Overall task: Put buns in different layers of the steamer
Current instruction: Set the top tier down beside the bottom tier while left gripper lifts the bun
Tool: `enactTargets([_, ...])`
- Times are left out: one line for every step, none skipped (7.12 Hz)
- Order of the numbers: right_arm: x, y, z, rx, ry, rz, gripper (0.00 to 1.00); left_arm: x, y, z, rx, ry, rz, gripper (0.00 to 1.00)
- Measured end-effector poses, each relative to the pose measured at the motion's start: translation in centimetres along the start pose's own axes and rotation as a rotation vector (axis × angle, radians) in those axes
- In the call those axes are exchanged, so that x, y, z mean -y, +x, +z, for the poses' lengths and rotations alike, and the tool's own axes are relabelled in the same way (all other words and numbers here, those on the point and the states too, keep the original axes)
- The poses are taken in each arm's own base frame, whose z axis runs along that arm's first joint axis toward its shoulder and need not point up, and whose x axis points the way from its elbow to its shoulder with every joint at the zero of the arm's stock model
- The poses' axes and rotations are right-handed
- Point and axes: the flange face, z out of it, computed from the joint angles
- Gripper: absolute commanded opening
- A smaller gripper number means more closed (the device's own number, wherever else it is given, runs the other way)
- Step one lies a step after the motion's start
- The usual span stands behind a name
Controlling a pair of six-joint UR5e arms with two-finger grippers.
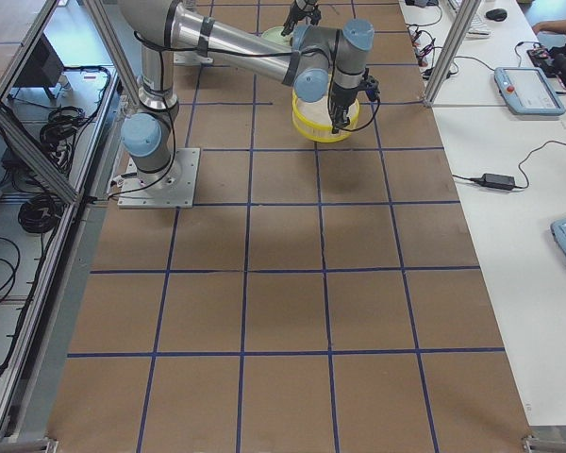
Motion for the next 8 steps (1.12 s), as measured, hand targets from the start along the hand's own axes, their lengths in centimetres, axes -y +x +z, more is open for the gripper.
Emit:
enactTargets([0.0,0.1,-0.2,-0.003,0.003,0.006,0.06,0.1,-0.2,-0.3,0.004,0.013,-0.005,0.01])
enactTargets([0.0,0.1,-0.3,-0.005,0.004,0.009,0.06,0.4,-0.4,-0.9,0.011,0.047,-0.019,0.01])
enactTargets([0.0,0.1,-0.4,-0.006,0.006,0.011,0.06,0.6,-0.7,-1.8,0.023,0.096,-0.038,0.01])
enactTargets([-0.1,0.1,-0.5,-0.007,0.007,0.013,0.07,0.5,-0.9,-3.1,0.038,0.146,-0.053,0.01])
enactTargets([-0.1,0.1,-0.5,-0.007,0.006,0.013,0.07,0.0,-0.8,-5.0,0.053,0.193,-0.061,0.01])
enactTargets([-0.1,0.1,-0.4,-0.007,0.005,0.013,0.07,-1.4,0.2,-7.9,0.066,0.256,-0.054,0.01])
enactTargets([-0.1,0.1,-0.3,-0.007,0.004,0.013,0.07,-3.3,2.2,-11.5,0.071,0.338,-0.033,0.01])
enactTargets([-0.2,0.1,-0.3,-0.006,0.003,0.013,0.07,-4.6,4.7,-14.5,0.06,0.413,-0.011,0.02])
